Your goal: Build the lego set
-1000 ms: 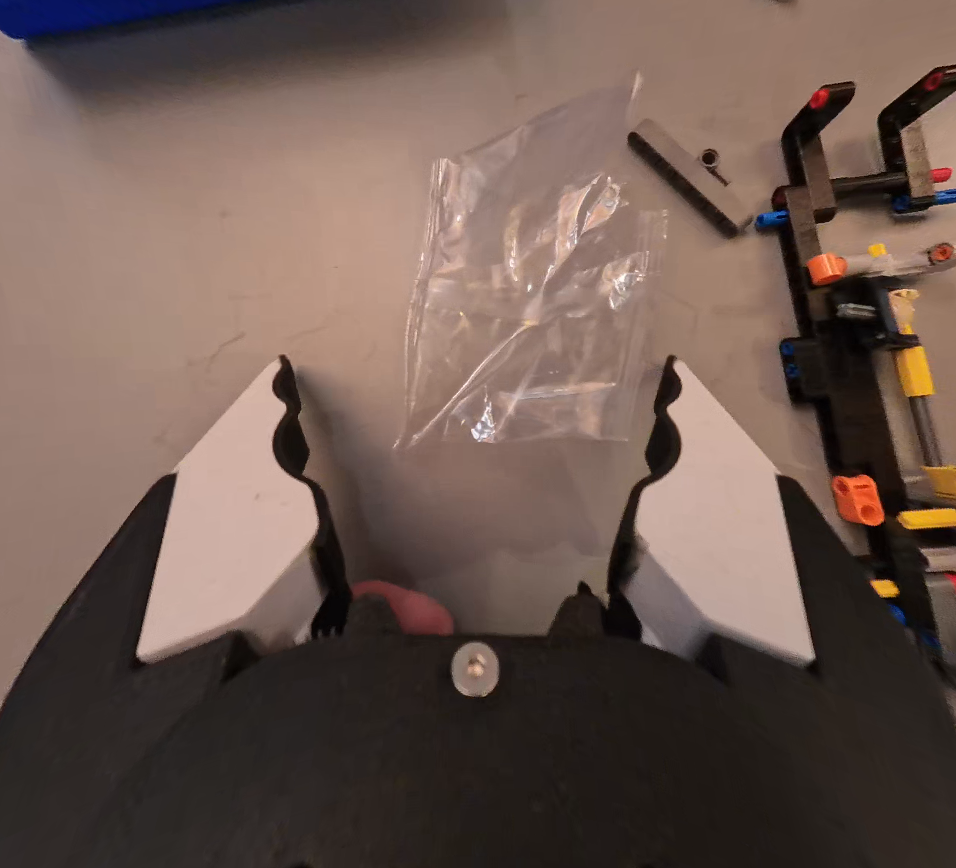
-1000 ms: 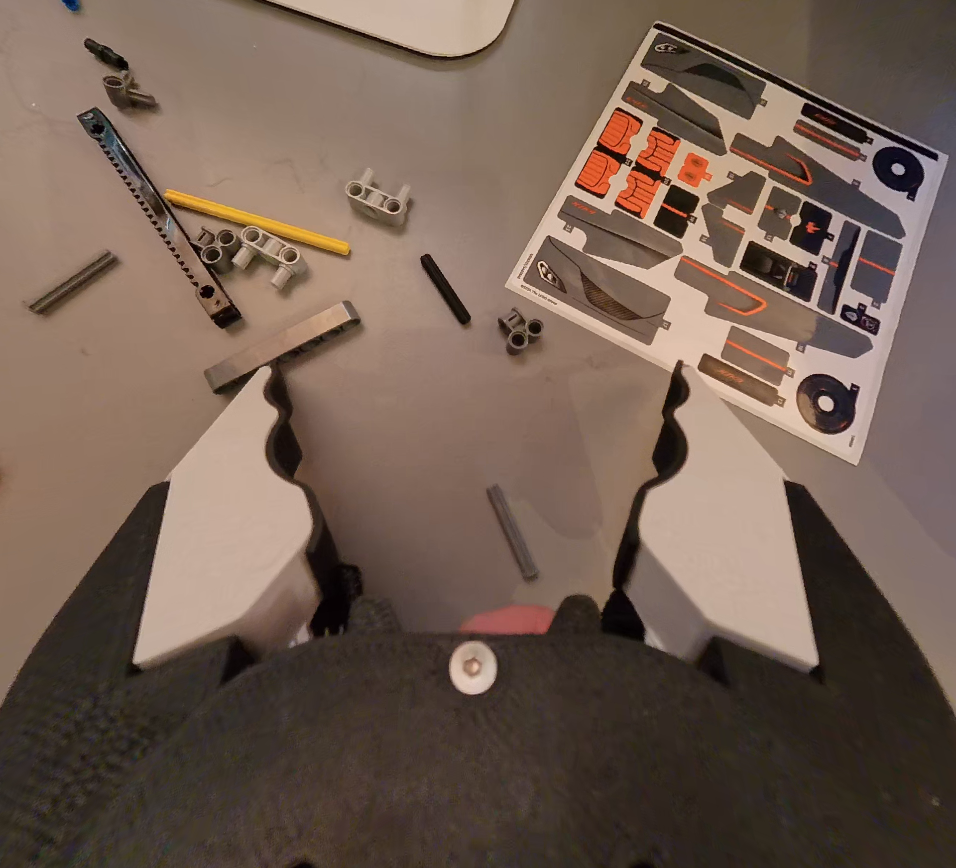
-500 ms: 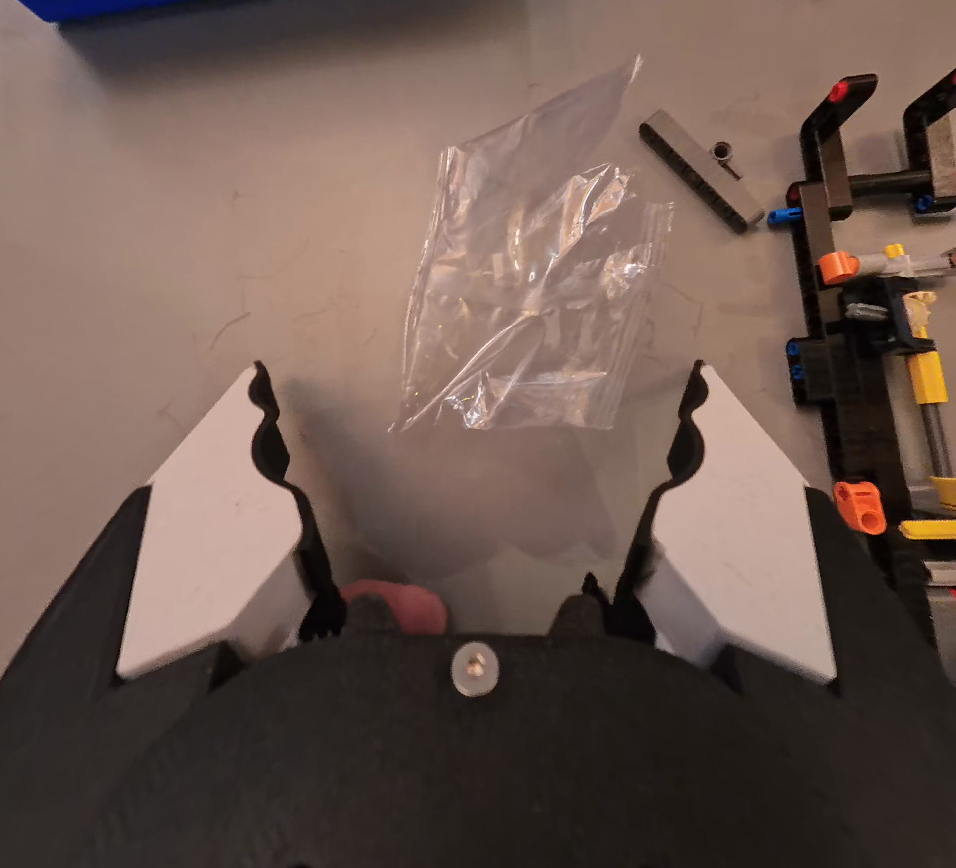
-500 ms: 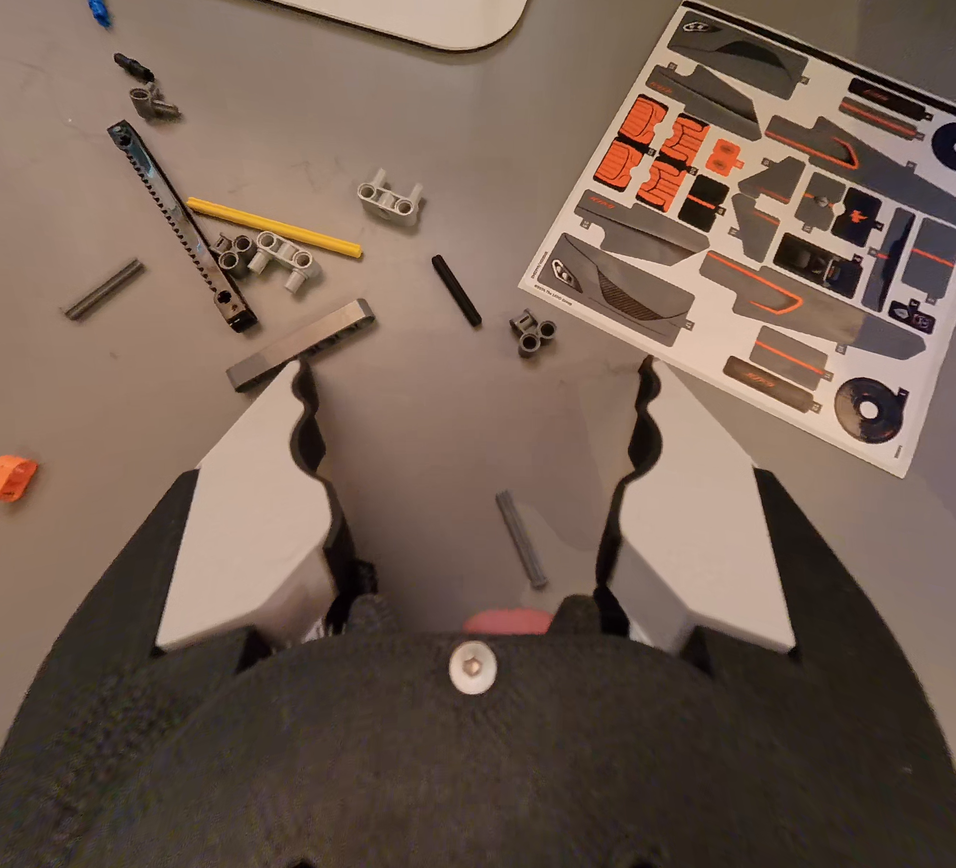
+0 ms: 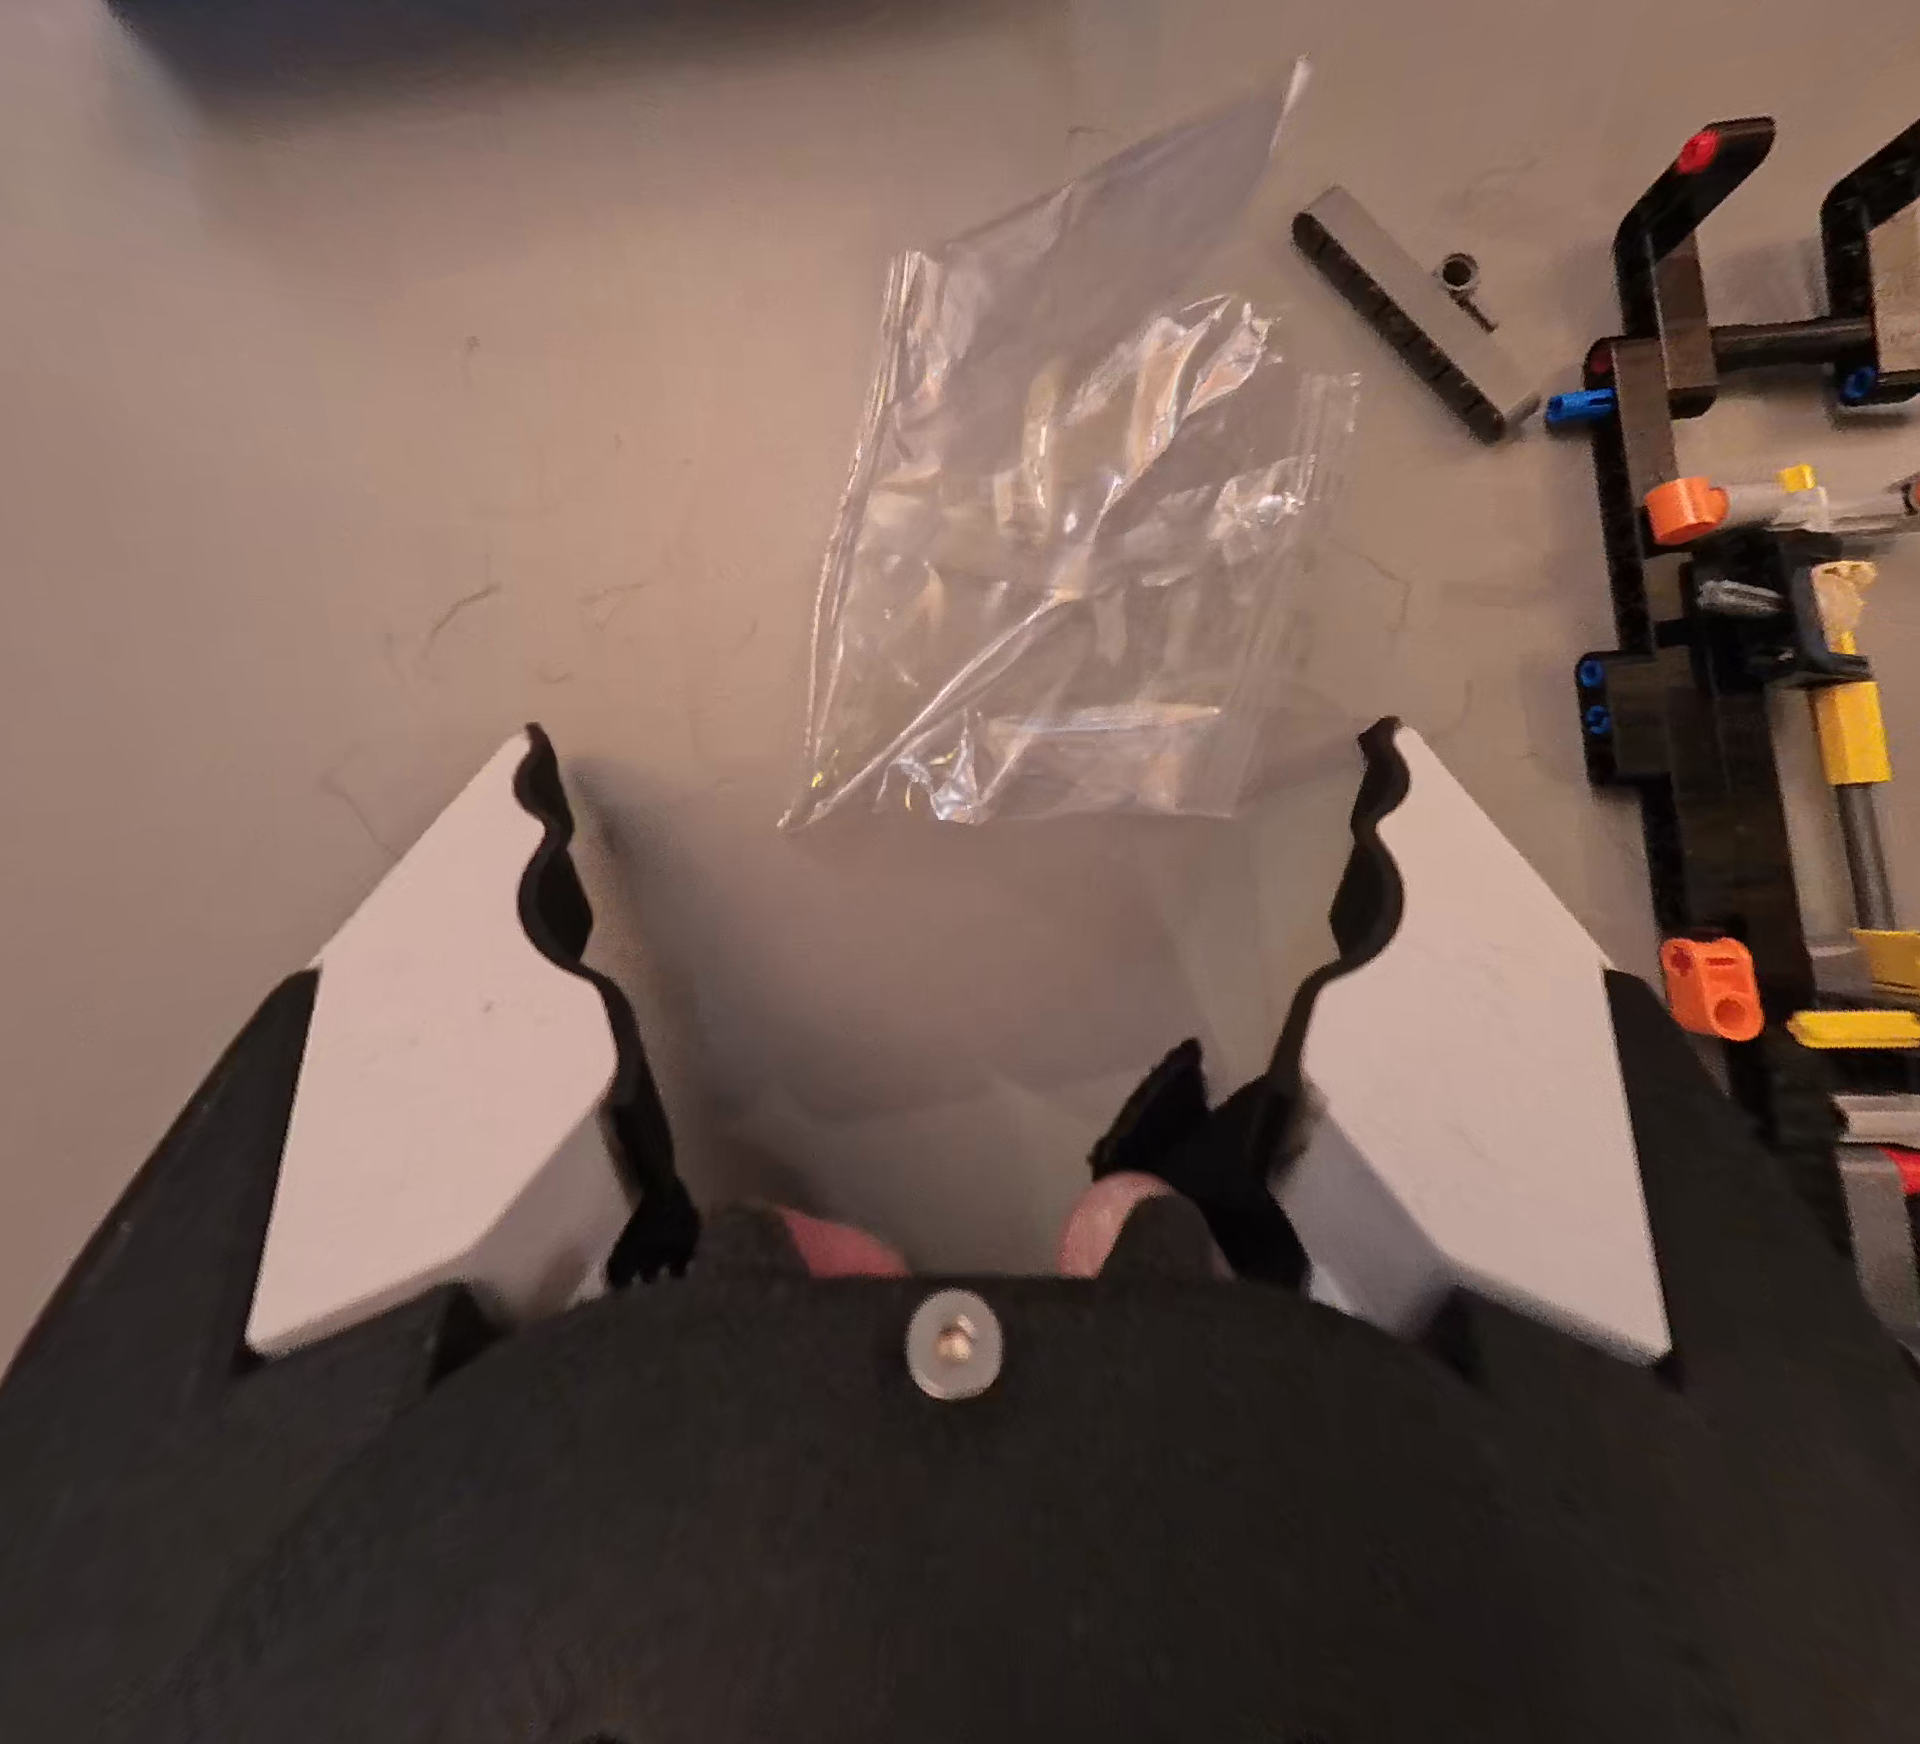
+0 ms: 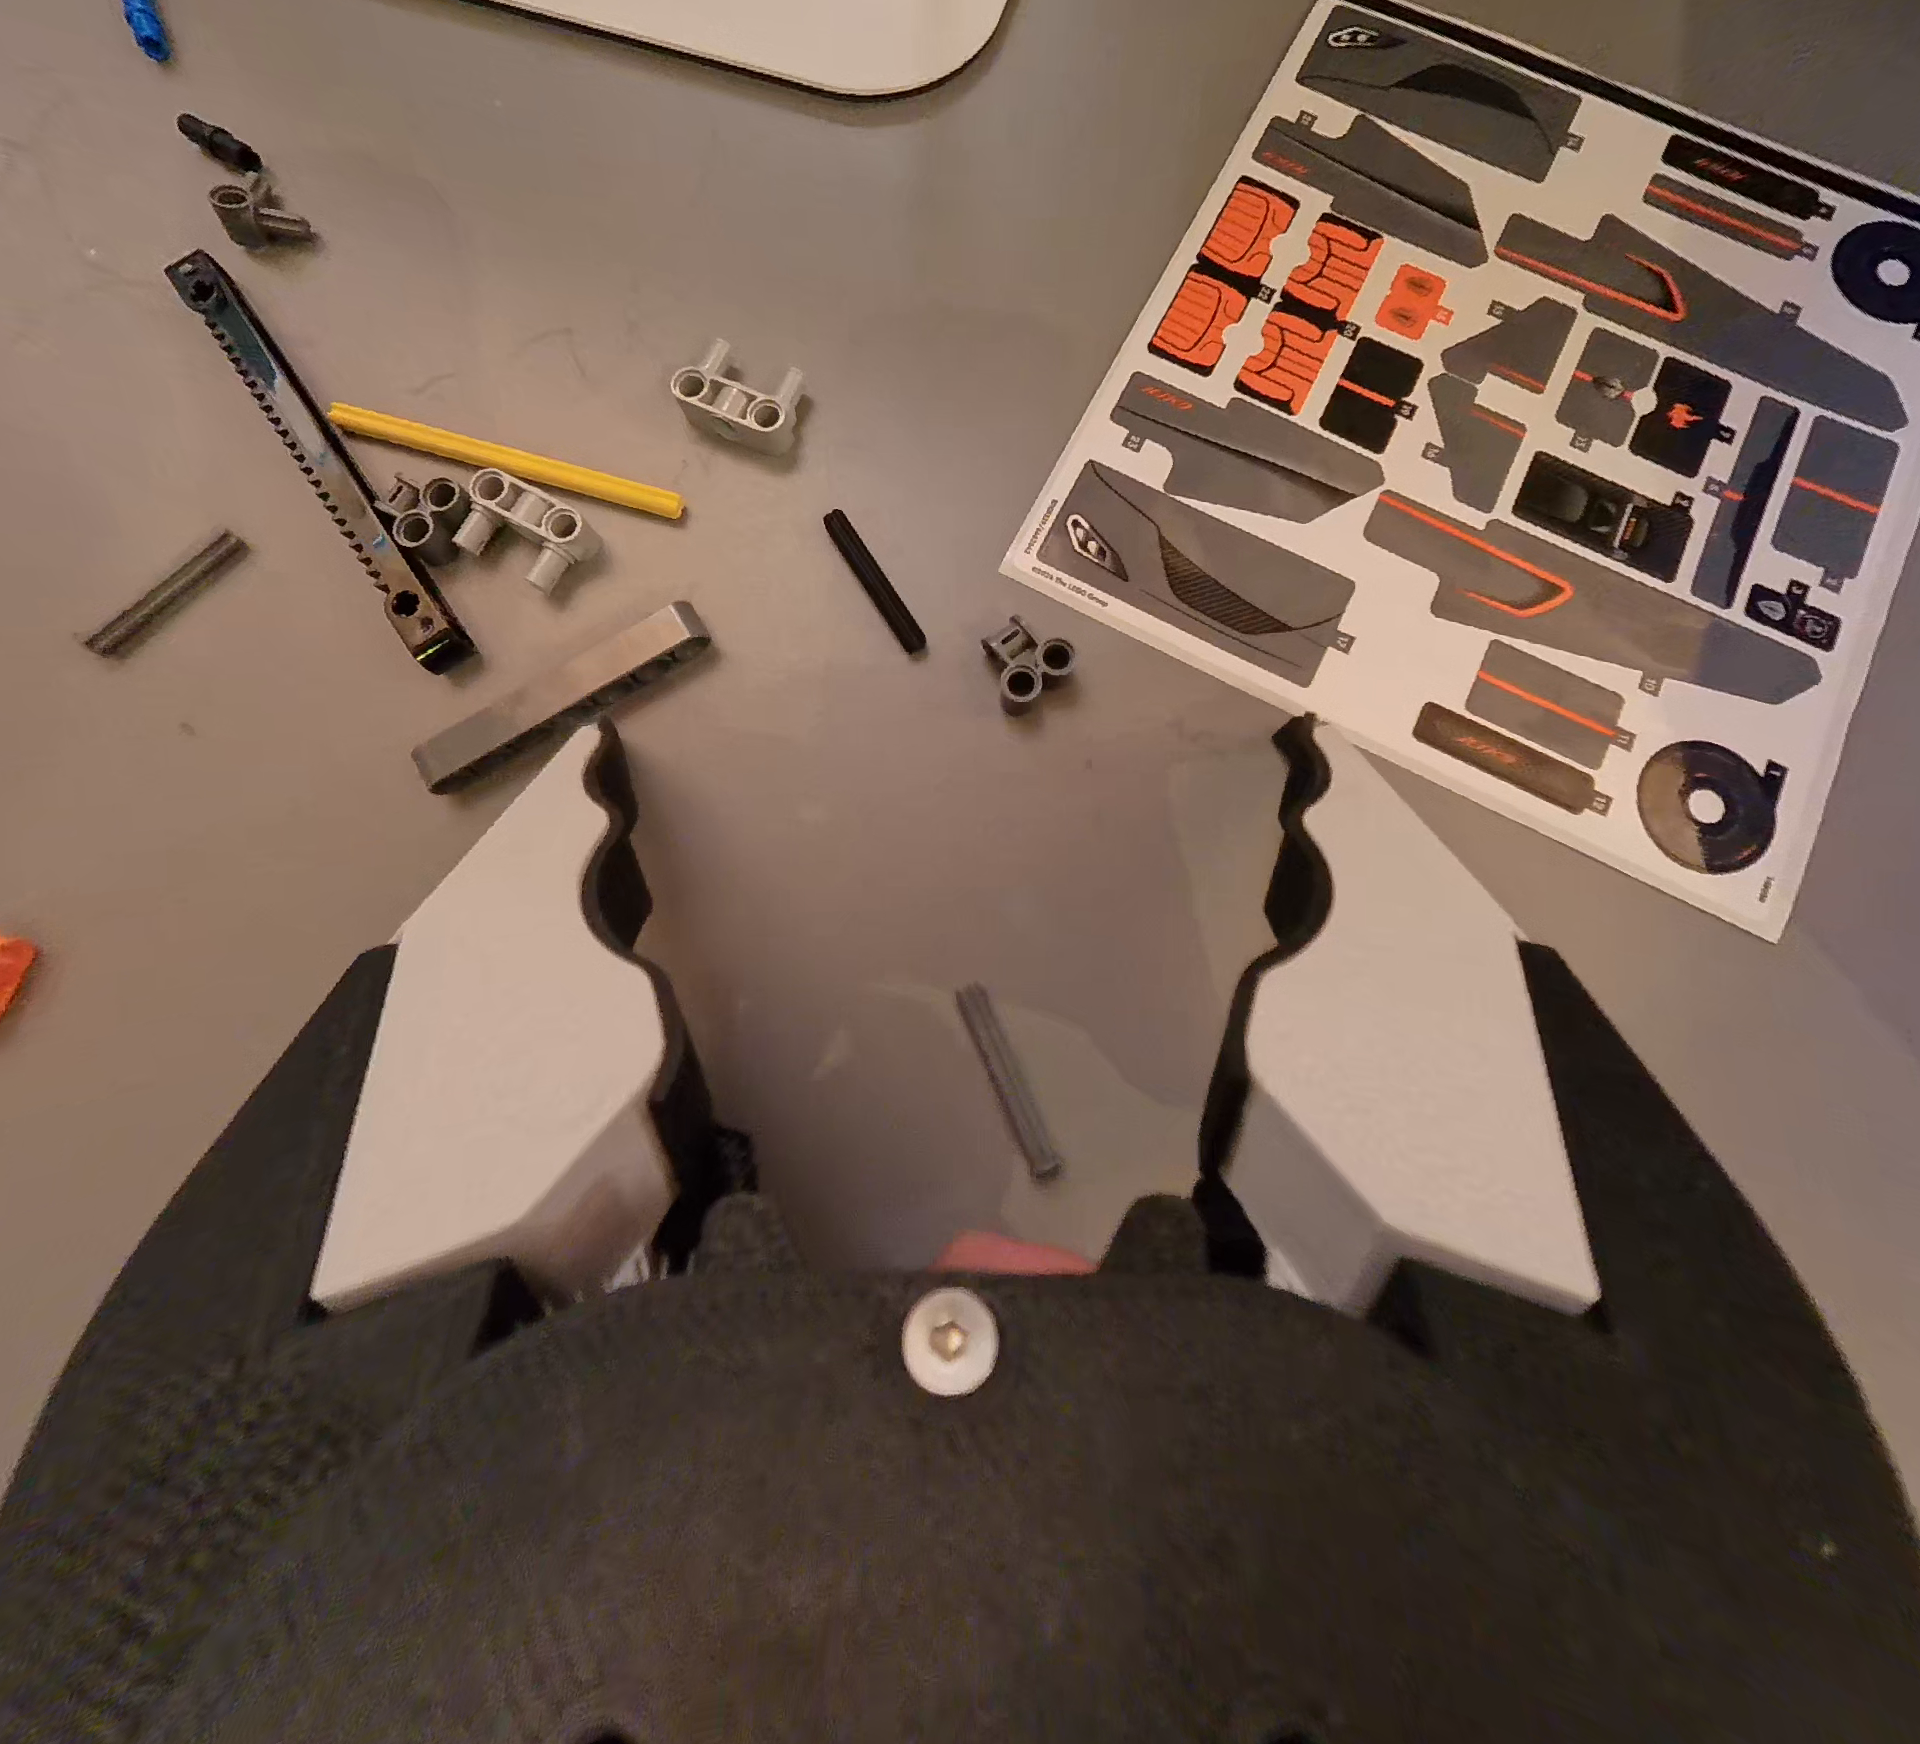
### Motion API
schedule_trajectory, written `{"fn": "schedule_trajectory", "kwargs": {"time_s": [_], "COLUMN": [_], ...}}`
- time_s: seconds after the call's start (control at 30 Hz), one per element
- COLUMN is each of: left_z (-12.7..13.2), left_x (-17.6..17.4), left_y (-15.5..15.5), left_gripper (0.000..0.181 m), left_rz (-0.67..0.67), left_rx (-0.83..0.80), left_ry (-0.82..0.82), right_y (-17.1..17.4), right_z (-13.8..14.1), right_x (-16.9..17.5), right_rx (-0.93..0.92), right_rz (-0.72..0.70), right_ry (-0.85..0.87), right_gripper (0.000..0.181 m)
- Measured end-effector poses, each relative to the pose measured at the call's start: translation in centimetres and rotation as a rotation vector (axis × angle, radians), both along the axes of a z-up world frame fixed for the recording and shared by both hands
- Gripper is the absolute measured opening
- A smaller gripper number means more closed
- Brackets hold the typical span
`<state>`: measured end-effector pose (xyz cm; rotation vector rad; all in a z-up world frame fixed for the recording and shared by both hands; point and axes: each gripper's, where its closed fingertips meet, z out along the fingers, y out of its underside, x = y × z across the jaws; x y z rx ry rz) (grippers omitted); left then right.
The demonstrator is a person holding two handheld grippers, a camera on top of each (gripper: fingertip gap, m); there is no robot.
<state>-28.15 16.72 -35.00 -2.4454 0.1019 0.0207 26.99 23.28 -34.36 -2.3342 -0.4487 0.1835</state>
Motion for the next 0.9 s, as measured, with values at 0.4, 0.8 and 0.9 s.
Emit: {"fn": "schedule_trajectory", "kwargs": {"time_s": [0.4, 0.8, 0.9], "left_z": [-0.6, -0.5, -0.4], "left_x": [0.7, 2.1, 2.2], "left_y": [-0.2, -1.4, -1.5], "left_gripper": [0.158, 0.158, 0.156], "left_rz": [-0.036, -0.085, -0.089], "left_rx": [-0.043, -0.031, -0.018], "left_ry": [-0.033, -0.034, -0.034], "right_y": [0.0, 0.1, -0.3], "right_z": [-0.1, 0.1, 0.1], "right_x": [0.4, 1.1, 1.2], "right_rx": [-0.005, 0.024, 0.025], "right_rz": [-0.033, -0.095, -0.092], "right_ry": [-0.002, -0.049, -0.05], "right_gripper": [0.128, 0.144, 0.145]}}
